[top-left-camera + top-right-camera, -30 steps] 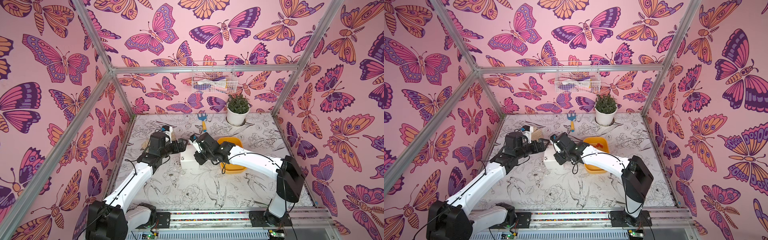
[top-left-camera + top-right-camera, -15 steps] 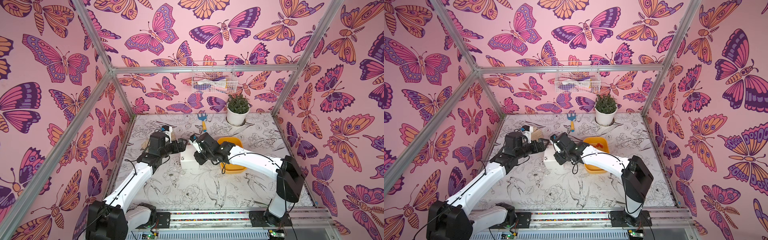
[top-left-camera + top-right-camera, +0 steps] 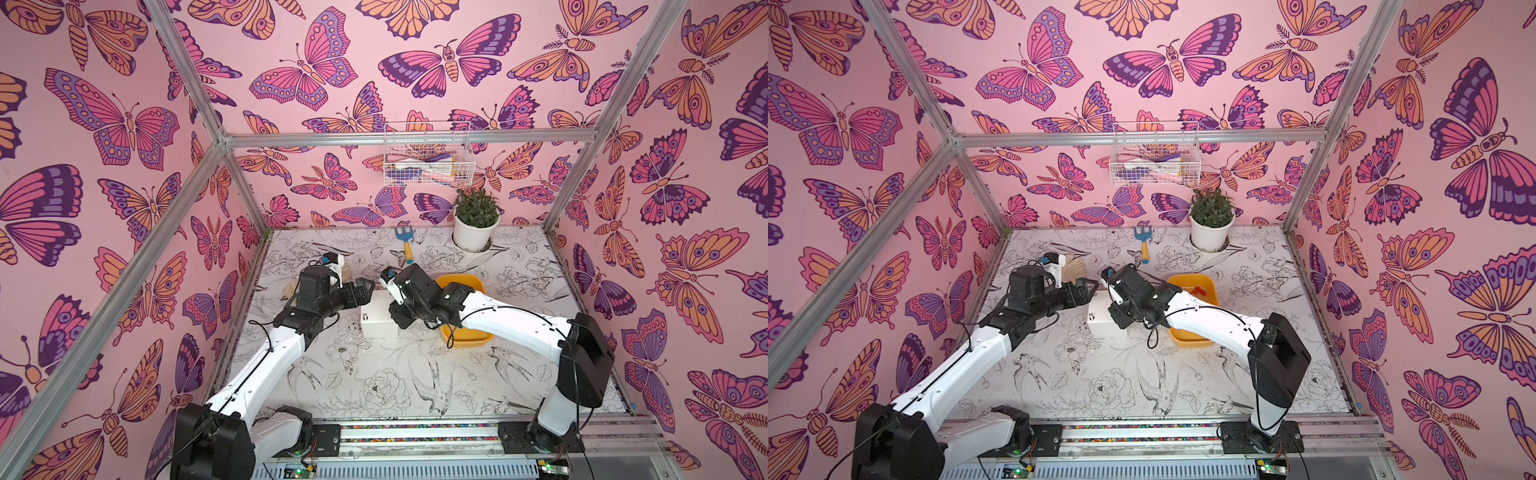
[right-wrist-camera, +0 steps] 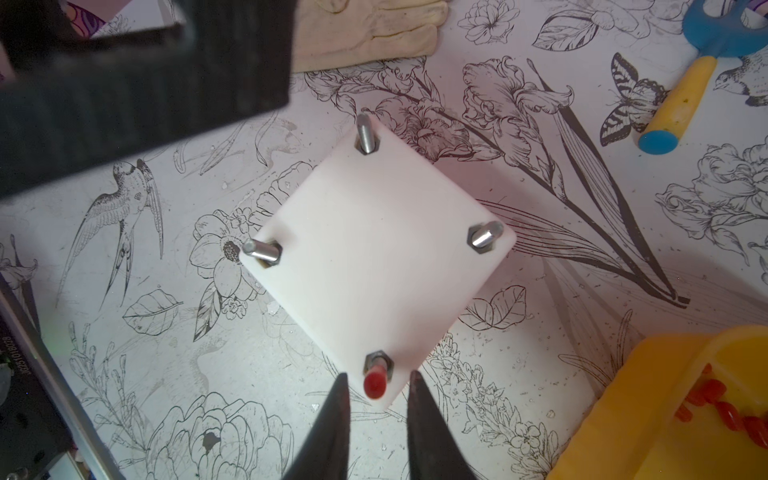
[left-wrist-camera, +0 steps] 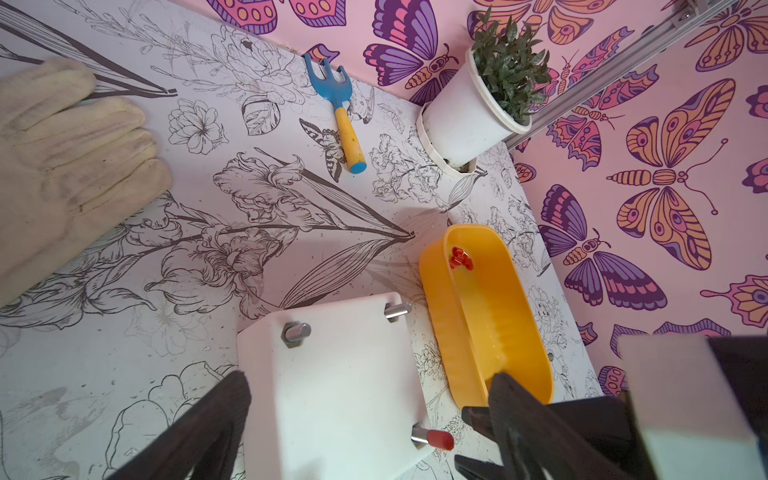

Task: Cover the protruding screws with screw protection sleeves
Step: Attach the screw protection sleeve to the screw.

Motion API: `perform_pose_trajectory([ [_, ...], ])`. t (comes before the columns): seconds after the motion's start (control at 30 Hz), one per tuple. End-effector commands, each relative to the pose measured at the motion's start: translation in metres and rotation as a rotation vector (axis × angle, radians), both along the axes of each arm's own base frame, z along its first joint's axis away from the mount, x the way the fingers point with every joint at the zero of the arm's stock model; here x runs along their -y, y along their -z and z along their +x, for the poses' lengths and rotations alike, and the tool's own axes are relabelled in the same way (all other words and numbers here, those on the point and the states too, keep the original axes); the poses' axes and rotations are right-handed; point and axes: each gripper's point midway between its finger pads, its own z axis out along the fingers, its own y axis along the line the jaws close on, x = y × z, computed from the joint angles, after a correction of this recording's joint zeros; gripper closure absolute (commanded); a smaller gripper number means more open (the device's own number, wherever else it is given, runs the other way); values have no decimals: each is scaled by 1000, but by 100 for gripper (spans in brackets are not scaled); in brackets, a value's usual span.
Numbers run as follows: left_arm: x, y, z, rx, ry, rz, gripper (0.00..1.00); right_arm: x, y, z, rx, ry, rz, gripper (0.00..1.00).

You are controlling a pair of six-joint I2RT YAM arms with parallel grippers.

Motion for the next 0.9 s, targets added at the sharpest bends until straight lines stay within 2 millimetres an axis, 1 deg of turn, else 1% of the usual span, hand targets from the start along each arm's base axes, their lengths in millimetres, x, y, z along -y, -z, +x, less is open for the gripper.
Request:
perform_pose_trajectory([
  [0.0,-4,1,-2,8,-9,-2,8,-1,-26,-2,28,0,33,77],
  [0.27,-4,2,-2,7,-9,-3,8,-1,-23,-4,14,-2,26,85],
  [0.67,-4,2,-2,6,-6,-5,8,-6,-13,-4,-9,-14,14,92],
  [0.87,-4,2,-1,6,-6,-5,8,-8,-10,-3,-13,-21,9,94],
])
